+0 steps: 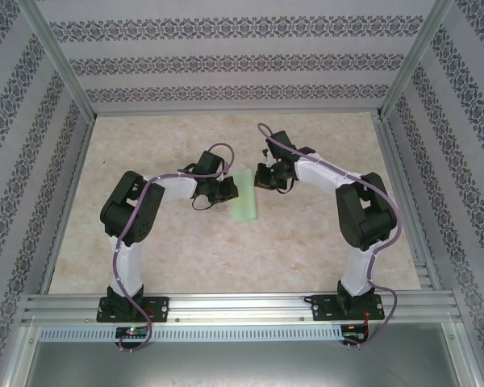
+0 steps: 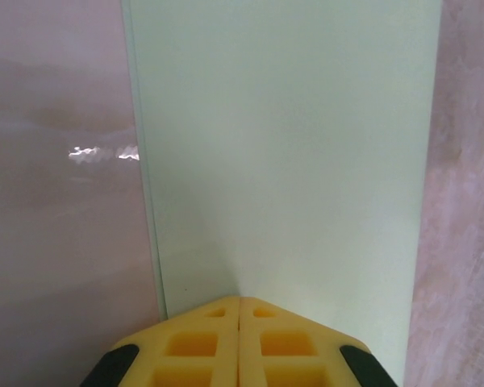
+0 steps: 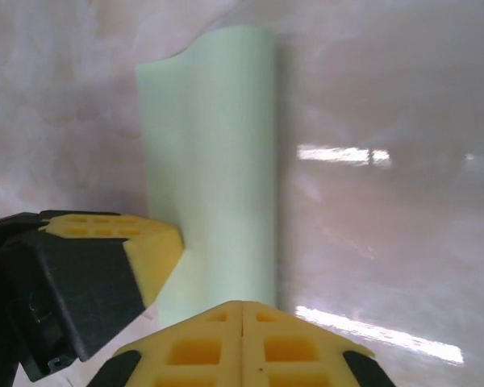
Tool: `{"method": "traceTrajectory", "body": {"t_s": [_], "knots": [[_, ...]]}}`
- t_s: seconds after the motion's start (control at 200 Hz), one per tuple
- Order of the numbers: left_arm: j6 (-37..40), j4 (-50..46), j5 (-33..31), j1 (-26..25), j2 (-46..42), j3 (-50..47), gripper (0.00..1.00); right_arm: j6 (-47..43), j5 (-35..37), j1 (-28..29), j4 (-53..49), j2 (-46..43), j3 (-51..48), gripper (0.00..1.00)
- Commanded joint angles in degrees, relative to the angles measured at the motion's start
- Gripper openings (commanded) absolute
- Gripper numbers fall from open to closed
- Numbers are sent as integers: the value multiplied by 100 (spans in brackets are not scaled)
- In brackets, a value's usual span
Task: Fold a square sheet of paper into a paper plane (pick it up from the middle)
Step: Hold the square sheet of paper at the center of the table, then fold the square sheet of paper in half at the center of the table.
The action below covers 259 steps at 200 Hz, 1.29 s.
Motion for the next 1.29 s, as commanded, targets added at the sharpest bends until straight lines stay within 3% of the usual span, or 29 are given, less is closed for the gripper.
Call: {"method": "traceTrajectory", "body": {"t_s": [0.0, 0.545, 0.834, 1.289], "knots": [[40, -861, -528, -39, 518, -195, 6, 10, -423, 129, 143, 323, 273, 1], [-121, -864, -520, -36, 550, -205, 4, -81, -785, 350, -34, 1034, 668, 0], [-135, -973, -580, -40, 570, -197, 3, -67, -595, 338, -174, 1281, 712, 0], [-96, -1392, -879, -13, 613, -272, 2, -268, -1004, -165, 374, 1042, -238, 0]]}}
